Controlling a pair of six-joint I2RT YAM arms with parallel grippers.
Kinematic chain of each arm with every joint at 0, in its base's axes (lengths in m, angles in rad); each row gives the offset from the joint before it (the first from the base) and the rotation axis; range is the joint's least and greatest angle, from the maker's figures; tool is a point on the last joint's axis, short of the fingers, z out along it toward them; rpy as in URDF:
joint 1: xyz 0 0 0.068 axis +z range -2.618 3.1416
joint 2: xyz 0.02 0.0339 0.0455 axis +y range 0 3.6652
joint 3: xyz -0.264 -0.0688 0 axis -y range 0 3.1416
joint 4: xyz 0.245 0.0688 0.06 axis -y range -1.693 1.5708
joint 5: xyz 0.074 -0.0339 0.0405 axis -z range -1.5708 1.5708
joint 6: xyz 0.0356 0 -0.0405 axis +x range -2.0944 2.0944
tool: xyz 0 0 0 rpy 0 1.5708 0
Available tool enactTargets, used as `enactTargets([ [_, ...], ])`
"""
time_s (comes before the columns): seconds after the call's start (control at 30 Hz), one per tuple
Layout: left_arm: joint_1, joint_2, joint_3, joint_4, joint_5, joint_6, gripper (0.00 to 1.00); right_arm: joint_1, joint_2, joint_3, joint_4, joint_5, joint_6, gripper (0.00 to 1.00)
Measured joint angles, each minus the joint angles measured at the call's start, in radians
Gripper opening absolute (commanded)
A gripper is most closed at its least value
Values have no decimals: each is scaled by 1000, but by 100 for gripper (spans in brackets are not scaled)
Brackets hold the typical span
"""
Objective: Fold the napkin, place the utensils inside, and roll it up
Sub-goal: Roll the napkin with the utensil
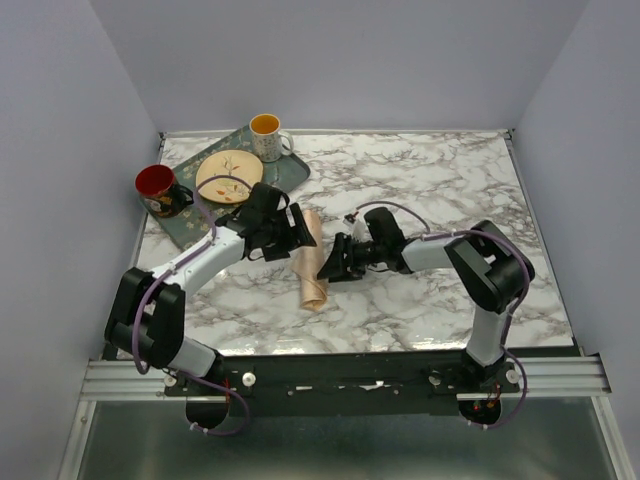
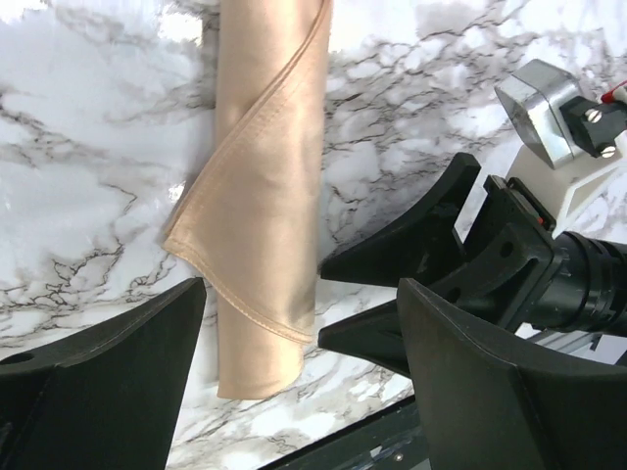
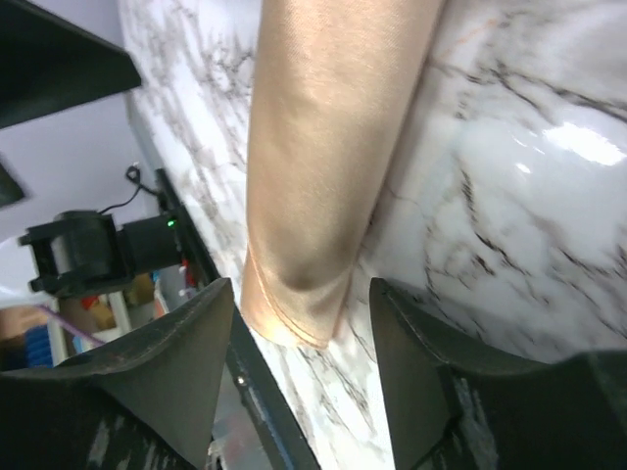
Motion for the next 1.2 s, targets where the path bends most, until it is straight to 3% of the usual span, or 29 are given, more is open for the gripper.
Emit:
enactTargets([
  [0.33,0,-78,81,5,19,97,90,-29,-378,-61,-347,271,-231,88],
  [0.43,0,-87,89,21,32,111,90,-38,-489,-90,-408,336,-283,88],
  [0.6,-6,-90,92,41,67,127,92,-40,-546,-108,-471,354,-332,88],
  [0.7,-36,-103,105,52,75,137,97,-40,-583,-116,-509,396,-338,94],
  [0.8,-79,-139,113,70,68,150,99,-39,-683,-122,-547,515,-334,100],
  [1.0,-163,-274,117,150,-12,181,99,-40,-1014,-138,-589,779,-338,100],
  [1.2,-167,-349,155,217,-111,210,99,-40,-1185,-96,-682,946,-381,100],
])
